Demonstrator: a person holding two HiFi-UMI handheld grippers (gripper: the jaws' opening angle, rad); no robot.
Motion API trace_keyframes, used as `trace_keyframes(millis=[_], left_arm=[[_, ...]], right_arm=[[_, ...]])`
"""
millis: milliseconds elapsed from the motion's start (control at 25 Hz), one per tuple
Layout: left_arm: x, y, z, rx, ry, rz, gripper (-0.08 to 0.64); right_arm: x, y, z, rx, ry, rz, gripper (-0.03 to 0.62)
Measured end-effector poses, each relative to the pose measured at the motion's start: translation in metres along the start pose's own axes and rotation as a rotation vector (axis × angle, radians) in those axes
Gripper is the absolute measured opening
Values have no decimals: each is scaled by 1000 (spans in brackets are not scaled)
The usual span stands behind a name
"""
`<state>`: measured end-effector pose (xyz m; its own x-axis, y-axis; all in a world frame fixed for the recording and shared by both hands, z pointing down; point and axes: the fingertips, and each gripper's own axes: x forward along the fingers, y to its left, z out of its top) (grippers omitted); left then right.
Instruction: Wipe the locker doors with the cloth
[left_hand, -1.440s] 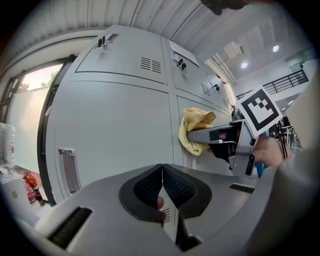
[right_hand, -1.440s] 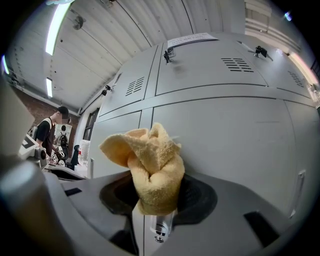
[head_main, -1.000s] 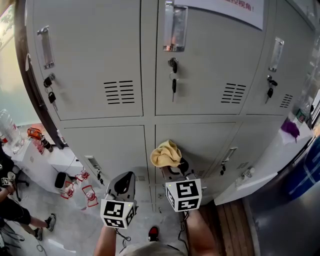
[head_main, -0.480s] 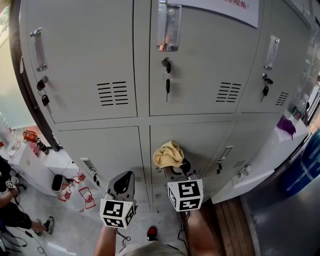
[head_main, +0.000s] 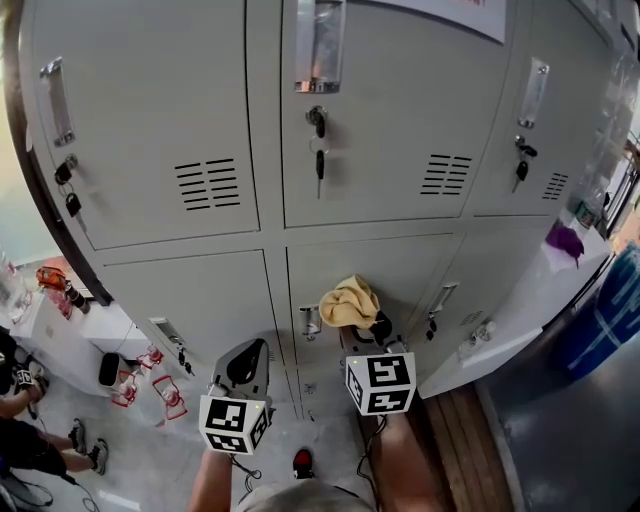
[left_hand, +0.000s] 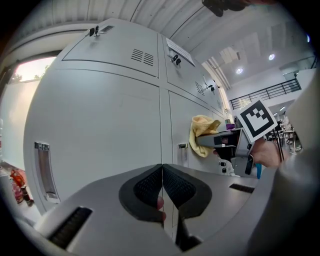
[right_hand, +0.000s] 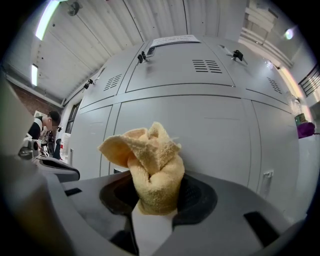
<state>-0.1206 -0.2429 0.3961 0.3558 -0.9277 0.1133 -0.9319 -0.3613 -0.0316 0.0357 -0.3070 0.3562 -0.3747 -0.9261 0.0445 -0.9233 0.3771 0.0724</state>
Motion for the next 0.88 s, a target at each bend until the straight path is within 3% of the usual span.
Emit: trace_keyframes(millis=[880], left_arm=[[11, -19, 0, 17, 6, -67, 23]], right_arm=[[-24, -105, -27, -18, 56, -226, 183]])
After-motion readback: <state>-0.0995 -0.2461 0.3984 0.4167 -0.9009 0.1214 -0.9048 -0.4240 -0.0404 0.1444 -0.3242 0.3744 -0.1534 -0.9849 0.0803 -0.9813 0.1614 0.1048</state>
